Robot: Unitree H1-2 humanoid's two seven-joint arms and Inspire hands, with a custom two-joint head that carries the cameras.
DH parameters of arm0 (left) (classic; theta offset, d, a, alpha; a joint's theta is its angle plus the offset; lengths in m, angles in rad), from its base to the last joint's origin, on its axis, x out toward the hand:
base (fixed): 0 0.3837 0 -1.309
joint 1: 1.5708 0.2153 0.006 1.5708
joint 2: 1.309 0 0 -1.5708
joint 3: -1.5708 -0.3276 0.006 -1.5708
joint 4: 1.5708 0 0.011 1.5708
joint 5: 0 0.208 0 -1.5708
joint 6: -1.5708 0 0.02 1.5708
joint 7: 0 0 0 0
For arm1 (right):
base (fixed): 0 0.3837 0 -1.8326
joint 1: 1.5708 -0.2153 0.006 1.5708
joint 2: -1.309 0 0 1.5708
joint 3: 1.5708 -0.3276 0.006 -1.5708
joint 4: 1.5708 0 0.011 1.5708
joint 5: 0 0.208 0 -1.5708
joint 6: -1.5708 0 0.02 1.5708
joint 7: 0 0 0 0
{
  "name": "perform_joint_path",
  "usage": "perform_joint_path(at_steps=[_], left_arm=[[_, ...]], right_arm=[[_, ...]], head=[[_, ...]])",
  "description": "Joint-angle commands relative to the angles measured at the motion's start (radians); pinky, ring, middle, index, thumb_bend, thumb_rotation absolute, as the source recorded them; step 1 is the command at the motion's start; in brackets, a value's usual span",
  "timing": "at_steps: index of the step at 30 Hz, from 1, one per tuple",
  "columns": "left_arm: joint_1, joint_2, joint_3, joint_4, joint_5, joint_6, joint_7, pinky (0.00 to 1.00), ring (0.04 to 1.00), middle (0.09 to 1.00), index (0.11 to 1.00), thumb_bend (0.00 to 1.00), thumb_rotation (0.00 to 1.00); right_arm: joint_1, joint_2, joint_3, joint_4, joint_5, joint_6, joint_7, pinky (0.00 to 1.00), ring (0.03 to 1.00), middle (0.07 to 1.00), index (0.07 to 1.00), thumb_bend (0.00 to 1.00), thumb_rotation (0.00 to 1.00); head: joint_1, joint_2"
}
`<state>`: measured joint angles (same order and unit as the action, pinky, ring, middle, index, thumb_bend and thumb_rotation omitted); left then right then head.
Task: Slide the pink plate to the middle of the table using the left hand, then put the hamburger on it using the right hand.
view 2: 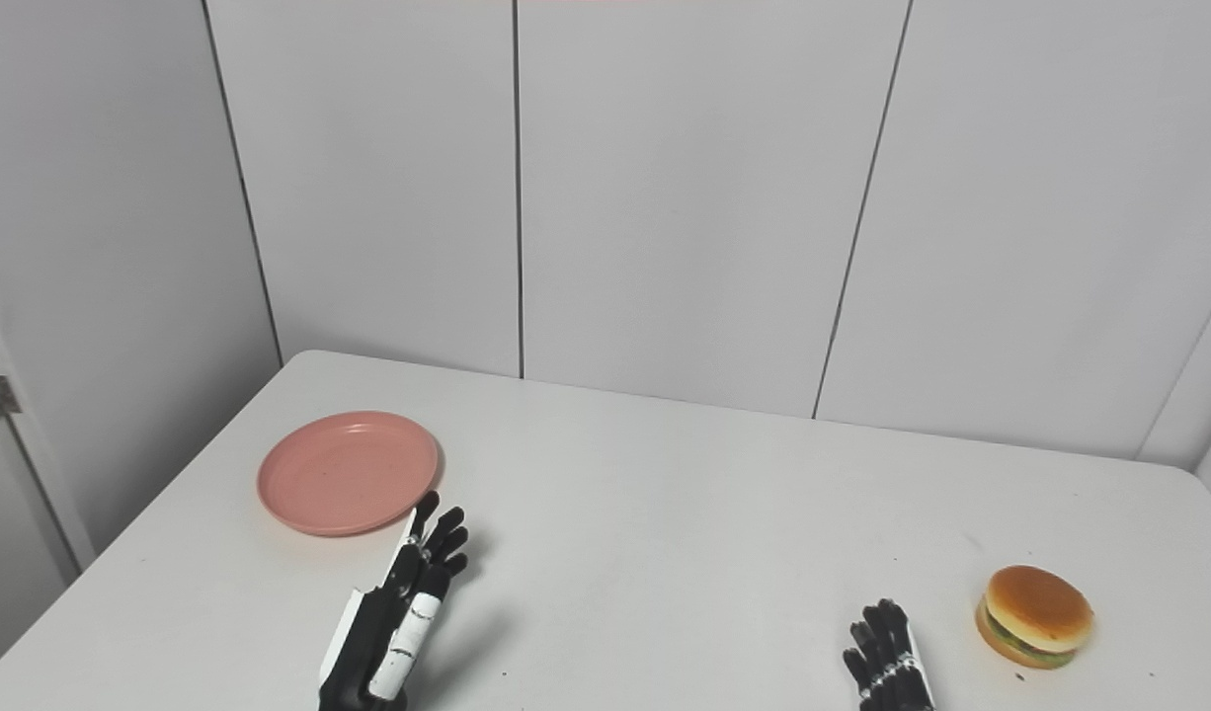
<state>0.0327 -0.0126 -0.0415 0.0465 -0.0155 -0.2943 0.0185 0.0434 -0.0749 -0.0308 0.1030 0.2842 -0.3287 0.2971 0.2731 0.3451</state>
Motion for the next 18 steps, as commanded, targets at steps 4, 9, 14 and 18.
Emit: perform_joint_path(at_steps=[4, 9, 14, 18], left_arm=[[-0.05, -0.059, -0.022, 0.17, -0.011, 0.053, -0.007, 0.92, 0.939, 0.945, 1.0, 0.7, 0.84], [-0.047, -0.044, -0.005, 0.145, -0.041, 0.064, -0.014, 0.95, 0.937, 0.95, 1.0, 0.71, 0.81], [-0.075, -0.016, 0.01, 0.069, -0.051, 0.073, -0.012, 0.9, 0.885, 0.924, 0.97, 0.81, 0.81], [-0.138, 0.015, 0.028, 0.02, -0.049, 0.056, -0.013, 0.85, 0.858, 0.898, 0.938, 0.84, 0.82]], right_arm=[[-0.059, -0.033, -0.032, 0.161, -0.018, 0.083, -0.048, 1.0, 1.0, 1.0, 0.999, 0.79, 0.97], [-0.052, -0.02, -0.027, 0.139, -0.029, 0.09, -0.06, 1.0, 1.0, 1.0, 1.0, 0.8, 0.97], [-0.053, -0.01, -0.019, 0.131, -0.044, 0.099, -0.07, 1.0, 1.0, 1.0, 1.0, 0.82, 0.99], [-0.054, -0.001, -0.012, 0.128, -0.042, 0.1, -0.079, 1.0, 1.0, 1.0, 1.0, 0.82, 0.98]], head=[[-0.003, 0.011], [-0.009, 0.025], [-0.019, 0.03], [-0.032, 0.027]])
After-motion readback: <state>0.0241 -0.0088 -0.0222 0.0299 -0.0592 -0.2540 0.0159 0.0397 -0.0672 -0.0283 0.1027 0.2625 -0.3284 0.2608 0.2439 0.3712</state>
